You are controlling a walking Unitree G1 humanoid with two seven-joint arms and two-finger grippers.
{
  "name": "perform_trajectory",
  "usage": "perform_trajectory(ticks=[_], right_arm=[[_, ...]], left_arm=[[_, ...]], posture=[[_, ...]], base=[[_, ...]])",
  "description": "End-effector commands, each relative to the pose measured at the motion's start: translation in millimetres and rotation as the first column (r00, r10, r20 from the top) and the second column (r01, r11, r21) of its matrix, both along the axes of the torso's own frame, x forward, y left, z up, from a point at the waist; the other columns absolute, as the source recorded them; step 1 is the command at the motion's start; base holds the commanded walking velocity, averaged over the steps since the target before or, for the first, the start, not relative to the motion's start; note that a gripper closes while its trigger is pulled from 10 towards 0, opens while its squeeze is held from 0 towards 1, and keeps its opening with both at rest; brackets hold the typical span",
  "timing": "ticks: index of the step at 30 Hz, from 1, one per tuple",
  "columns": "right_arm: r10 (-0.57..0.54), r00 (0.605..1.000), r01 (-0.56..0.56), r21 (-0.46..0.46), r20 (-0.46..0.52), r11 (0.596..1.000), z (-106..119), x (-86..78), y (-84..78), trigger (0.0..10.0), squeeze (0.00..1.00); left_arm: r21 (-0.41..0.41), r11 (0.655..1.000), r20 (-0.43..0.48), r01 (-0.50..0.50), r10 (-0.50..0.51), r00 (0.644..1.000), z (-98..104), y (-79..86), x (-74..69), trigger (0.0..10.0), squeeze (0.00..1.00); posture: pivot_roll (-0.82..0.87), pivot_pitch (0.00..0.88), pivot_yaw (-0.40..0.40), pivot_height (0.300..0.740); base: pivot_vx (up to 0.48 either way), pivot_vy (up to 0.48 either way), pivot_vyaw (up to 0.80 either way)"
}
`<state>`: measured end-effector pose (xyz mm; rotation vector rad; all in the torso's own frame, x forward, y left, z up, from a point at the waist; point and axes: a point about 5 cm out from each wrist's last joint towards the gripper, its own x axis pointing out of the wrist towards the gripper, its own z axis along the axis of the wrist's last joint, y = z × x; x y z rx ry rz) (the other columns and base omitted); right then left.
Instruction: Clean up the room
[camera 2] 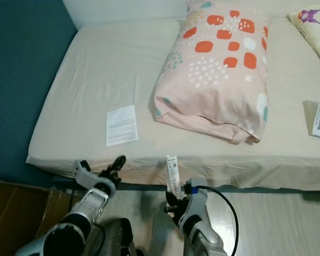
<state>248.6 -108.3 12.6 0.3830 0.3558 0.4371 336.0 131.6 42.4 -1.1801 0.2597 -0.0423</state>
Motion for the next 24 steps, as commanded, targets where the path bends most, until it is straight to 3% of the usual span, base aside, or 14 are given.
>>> perform_trajectory(ticks=[1, 5, 11, 13, 16, 24], right_arm=[[0.002, 0.999, -0.001, 0.02, -0.038, 1.0, -6.2, -8.4, 5.8, 10.0, 0.0], [0.01, 0.999, -0.009, 0.023, -0.04, 1.0, -5.6, -12.5, 8.9, 10.0, 0.0], [0.01, 0.999, -0.009, 0.034, -0.04, 0.999, -1.3, -18.2, 12.9, 10.0, 0.0], [0.01, 0.999, -0.009, 0.034, -0.04, 0.999, -1.3, -18.2, 12.9, 10.0, 0.0], [0.0, 0.999, 0.001, 0.049, -0.037, 0.999, 5.0, -29.5, 16.3, 10.0, 0.0], [-0.01, 0.999, 0.012, 0.059, -0.04, 0.998, 10.7, -40.3, 17.9, 10.0, 0.0]], left_arm=[[-0.048, 0.999, -0.009, 0.012, -0.012, 1.0, -4.0, -6.5, -3.6, 10.0, 0.0], [-0.073, 0.994, 0.048, 0.083, -0.079, 0.996, 9.7, -25.8, 4.5, 10.0, 0.0], [-0.032, 0.994, 0.02, 0.108, -0.108, 0.994, 10.1, -38.8, 4.8, 10.0, 0.0], [-0.032, 0.994, 0.02, 0.108, -0.108, 0.994, 10.1, -38.8, 4.8, 10.0, 0.0], [0.02, 0.997, -0.059, 0.071, -0.07, 0.996, 8.1, -47.1, 5.1, 10.0, 0.0], [-0.018, 0.999, -0.044, 0.036, -0.037, 0.998, 20.5, -50.6, 13.9, 10.0, 0.0]], posture=[[-0.14, 0.373, 0.09, 0.615], [-0.15, 0.389, 0.091, 0.615], [-0.15, 0.418, 0.096, 0.615], [-0.15, 0.418, 0.096, 0.615], [-0.18, 0.466, 0.105, 0.615], [-0.21, 0.526, 0.105, 0.615]], base=[[0.0, 0.0, 0.0], [0.0, 0.0, 0.0], [0.0, 0.0, 0.0], [0.0, 0.0, 0.0], [0.0, 0.0, 0.0], [0.0, 0.0, 0.0]])
